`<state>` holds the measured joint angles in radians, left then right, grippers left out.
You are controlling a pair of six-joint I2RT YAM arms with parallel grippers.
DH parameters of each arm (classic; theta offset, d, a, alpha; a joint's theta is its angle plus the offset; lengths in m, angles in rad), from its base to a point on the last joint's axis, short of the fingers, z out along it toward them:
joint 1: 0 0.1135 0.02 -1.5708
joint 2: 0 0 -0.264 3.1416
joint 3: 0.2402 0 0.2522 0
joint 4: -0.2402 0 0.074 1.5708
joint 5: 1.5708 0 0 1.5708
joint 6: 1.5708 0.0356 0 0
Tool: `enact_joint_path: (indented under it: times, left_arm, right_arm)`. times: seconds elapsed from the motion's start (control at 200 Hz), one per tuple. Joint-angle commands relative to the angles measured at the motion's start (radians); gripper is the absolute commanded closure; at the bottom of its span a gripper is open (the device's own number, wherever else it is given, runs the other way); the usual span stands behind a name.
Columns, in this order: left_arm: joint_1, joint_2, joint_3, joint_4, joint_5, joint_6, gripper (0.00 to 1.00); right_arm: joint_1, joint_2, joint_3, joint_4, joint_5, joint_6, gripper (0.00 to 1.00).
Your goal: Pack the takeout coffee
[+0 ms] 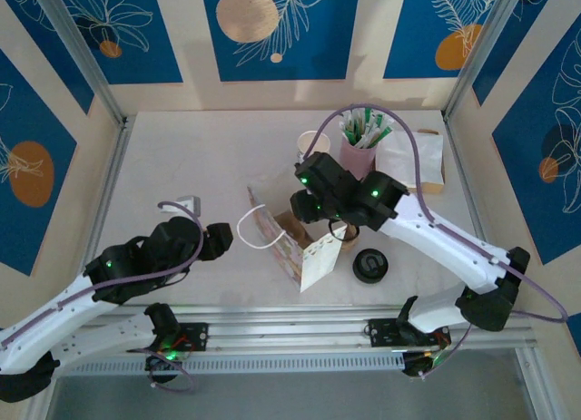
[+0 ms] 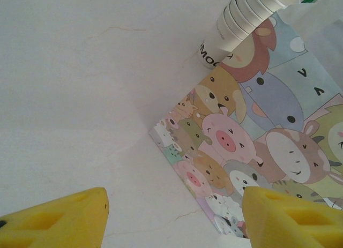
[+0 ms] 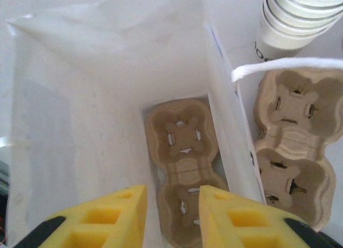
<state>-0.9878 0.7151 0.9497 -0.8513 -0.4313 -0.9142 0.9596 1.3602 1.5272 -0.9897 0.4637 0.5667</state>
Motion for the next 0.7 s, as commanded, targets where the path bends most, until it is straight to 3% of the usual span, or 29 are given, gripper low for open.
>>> enact_joint_path:
  times: [0.0, 0.435, 0.695]
  left_arm:
    - [-0.005, -0.014, 0.014, -0.018, -0.038, -0.008, 0.32]
    - [-0.005, -0.019, -0.009, 0.021, -0.055, -0.013, 0.30]
    - [-0.005, -0.026, -0.010, 0.019, -0.075, -0.010, 0.30]
  right_arm:
    - [-0.011, -0.052, 0.040, -0.036, 0.006, -0.013, 0.63]
    - [-0.083, -0.193, 0.051, -0.064, -0.006, 0.010, 0.54]
    - [-0.166, -0.290, 0.046, -0.008, -0.057, 0.007, 0.39]
